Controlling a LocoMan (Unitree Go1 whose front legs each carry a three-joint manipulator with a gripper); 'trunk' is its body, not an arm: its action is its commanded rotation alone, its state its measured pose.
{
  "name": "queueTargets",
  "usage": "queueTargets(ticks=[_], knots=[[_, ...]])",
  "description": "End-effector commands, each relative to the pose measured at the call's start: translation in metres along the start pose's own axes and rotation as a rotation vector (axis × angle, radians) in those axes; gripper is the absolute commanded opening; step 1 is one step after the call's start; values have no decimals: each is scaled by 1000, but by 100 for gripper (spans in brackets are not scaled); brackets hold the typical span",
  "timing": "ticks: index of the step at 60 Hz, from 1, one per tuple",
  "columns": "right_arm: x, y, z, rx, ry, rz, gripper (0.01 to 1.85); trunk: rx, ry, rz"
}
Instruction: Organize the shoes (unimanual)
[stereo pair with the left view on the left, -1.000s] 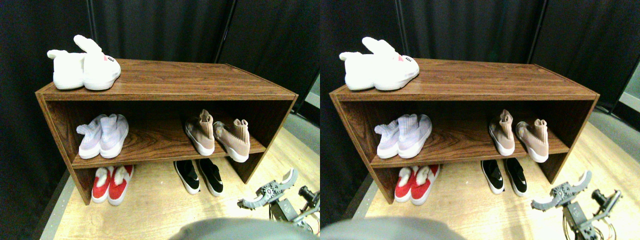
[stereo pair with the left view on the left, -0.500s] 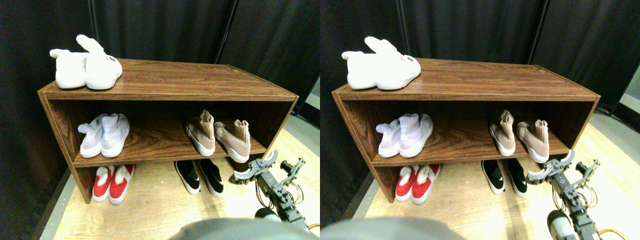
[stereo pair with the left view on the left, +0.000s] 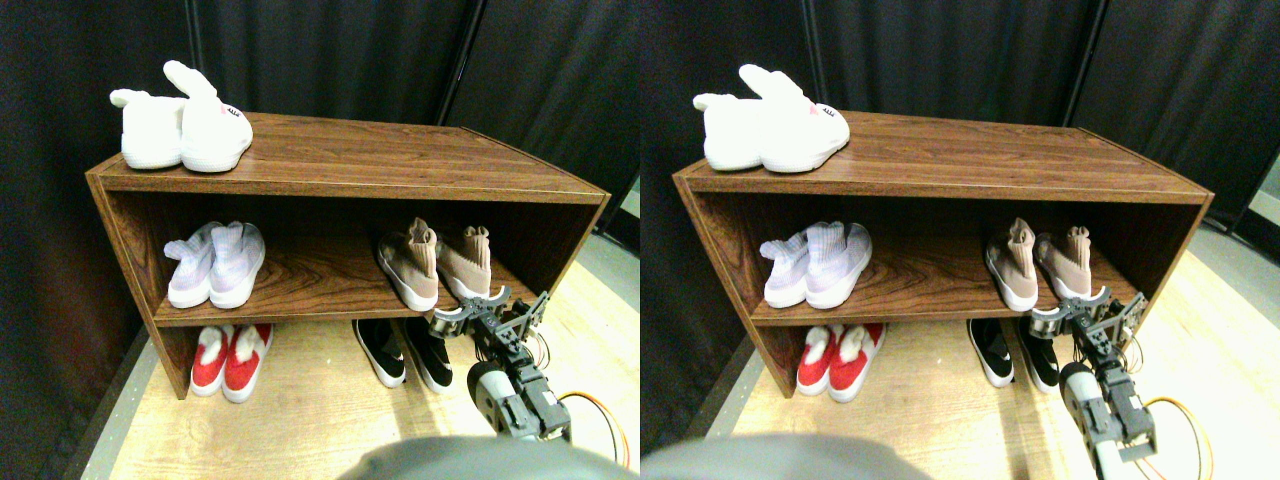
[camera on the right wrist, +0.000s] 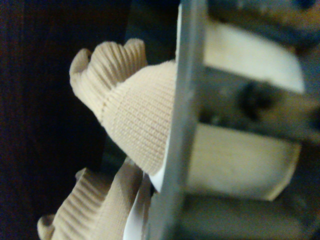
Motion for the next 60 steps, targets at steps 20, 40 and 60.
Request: queueTargets(ticks=[20, 40, 60], knots=[[6, 1, 3, -5, 7, 13, 185, -21, 29, 16], [-40, 17, 5, -21, 57, 74, 185, -14, 24, 7], [-88, 21, 20, -84, 89, 152, 175, -9, 19, -3]])
